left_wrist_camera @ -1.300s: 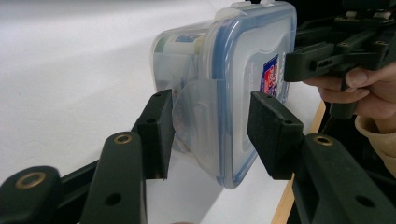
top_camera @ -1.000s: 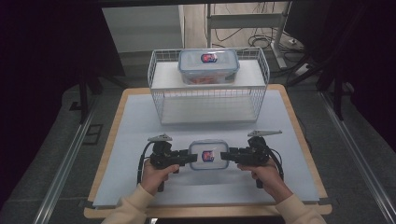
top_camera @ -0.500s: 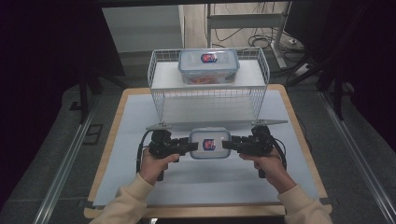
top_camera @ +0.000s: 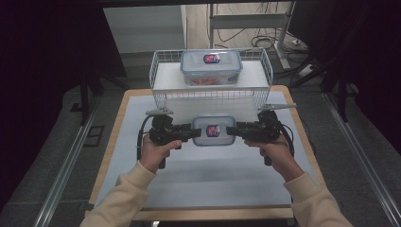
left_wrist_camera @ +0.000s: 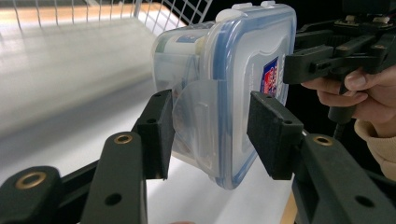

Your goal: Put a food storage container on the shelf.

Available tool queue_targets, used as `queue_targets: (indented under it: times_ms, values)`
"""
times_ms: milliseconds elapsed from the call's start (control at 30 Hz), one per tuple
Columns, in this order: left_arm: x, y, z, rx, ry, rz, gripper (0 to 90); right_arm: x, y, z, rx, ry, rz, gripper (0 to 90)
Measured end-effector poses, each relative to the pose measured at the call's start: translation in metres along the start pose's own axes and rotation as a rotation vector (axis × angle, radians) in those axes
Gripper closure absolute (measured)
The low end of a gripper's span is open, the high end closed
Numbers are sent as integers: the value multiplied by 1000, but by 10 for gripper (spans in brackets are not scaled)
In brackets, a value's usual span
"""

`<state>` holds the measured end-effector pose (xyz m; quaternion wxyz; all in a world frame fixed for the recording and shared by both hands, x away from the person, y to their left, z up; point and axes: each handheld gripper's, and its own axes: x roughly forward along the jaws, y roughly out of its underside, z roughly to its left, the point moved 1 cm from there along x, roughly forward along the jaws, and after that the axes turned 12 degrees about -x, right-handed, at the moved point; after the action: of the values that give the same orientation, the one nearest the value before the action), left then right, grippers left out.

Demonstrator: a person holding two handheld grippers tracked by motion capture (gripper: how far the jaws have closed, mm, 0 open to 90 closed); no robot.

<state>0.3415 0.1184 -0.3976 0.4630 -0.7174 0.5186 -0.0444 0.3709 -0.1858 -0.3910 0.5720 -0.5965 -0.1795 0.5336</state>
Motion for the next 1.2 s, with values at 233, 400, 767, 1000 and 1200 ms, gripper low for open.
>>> queue_targets:
  times_ms: [233, 400, 767, 1000, 1200]
  values:
    - [-7, -24, -9, 26, -2, -24, 521, -6, -24, -3, -28, 3, -29, 514]
    - [-9, -40, -12, 42, -2, -31, 520, -10, -41, -5, -46, 10, -36, 514]
    - [-9, -72, -14, 54, -4, -35, 520, -12, -71, -18, -61, 17, -36, 514]
    - [-15, -93, -17, 72, -11, -45, 520, -13, -92, -21, -78, 16, -43, 513]
    - [-18, -113, -15, 92, -5, -57, 520, -13, -113, -25, -95, 32, -50, 513]
